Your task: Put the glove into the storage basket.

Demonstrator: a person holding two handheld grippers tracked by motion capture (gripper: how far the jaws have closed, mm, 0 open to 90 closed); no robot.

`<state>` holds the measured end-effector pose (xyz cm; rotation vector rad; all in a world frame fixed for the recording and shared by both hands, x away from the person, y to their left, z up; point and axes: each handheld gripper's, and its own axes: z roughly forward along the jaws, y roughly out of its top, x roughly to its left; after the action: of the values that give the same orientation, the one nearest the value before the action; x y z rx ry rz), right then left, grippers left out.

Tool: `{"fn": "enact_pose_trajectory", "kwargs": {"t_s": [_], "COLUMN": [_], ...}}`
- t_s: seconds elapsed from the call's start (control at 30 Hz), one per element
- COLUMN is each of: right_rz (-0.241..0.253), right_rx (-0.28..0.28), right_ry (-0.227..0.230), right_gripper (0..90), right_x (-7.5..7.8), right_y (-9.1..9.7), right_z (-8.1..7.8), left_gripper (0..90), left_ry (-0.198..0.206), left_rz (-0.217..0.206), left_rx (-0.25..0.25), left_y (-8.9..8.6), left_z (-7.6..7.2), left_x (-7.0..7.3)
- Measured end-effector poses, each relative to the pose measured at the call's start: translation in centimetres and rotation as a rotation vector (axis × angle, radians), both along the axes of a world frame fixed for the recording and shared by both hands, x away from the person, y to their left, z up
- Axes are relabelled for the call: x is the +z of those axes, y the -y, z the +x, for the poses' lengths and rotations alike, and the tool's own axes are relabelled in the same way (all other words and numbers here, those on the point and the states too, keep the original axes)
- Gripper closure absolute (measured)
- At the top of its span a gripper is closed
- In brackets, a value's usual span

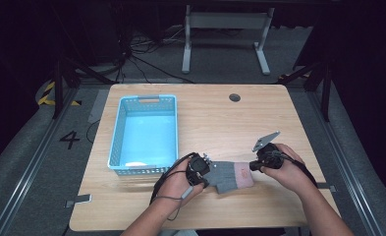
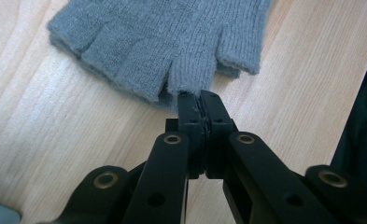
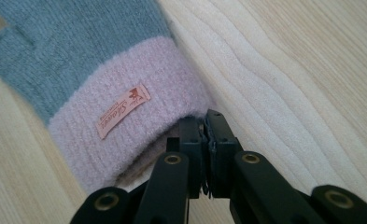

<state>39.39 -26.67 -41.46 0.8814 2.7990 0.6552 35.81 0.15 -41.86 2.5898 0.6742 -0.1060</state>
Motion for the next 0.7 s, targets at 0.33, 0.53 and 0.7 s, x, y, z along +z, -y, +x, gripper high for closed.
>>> {"fn": "enact_pose_trajectory", "kwargs": {"t_s": [0.33, 0.53, 0.7], "right_rz": [-0.029, -0.017, -0.005], "right_rx": [-0.004, -0.018, -0.043], "right_ry": [0.046, 0.062, 0.078], "right_gripper": [80.9, 80.4, 79.9], "right_x": [-0.2, 0.5, 1.0], "right_y": [0.3, 1.1, 2.0], "right_z": [0.0, -0.3, -0.3], "left_gripper": [79.1, 66.8, 62.8], "left_ry": [0.003, 0.026, 0.058], "left_rz": [0.029, 0.019, -0.002], "left_rx": [-0.001, 0.03, 0.008], "left_y": [-0.2, -0.3, -0.1], "left_z": [0.1, -0.2, -1.0], "left_x": [-0.4, 0.4, 1.8]}}
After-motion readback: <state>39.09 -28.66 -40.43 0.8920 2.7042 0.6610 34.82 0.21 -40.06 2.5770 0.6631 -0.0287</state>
